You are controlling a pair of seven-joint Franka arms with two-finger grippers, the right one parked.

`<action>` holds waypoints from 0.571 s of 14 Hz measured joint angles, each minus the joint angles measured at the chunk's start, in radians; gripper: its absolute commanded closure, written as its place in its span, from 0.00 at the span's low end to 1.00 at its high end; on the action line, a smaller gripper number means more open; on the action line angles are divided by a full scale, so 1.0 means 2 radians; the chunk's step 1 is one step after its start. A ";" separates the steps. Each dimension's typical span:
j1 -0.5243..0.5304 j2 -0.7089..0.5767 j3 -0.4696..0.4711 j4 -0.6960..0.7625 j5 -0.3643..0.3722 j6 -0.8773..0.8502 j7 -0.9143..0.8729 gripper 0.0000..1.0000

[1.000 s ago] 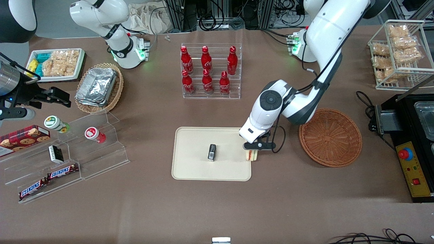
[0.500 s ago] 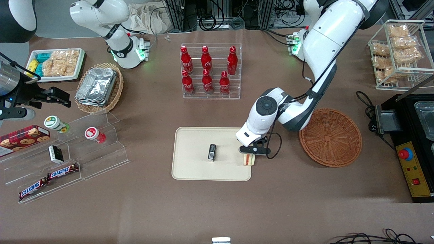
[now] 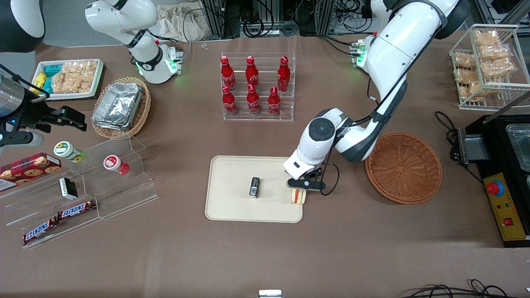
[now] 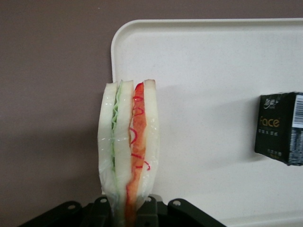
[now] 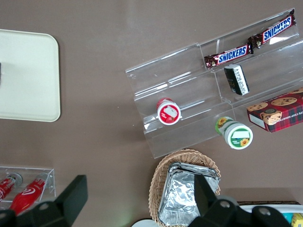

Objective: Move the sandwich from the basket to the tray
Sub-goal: 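Lower the sandwich onto the tray beside the black box and open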

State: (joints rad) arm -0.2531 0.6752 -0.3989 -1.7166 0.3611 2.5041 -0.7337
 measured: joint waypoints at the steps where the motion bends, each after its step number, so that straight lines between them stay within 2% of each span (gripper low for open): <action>1: 0.000 0.003 0.000 0.004 0.000 0.000 0.000 0.93; 8: -0.001 0.005 0.000 0.033 0.000 0.000 0.000 0.94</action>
State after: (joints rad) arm -0.2551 0.6852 -0.3997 -1.6514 0.3611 2.5049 -0.7345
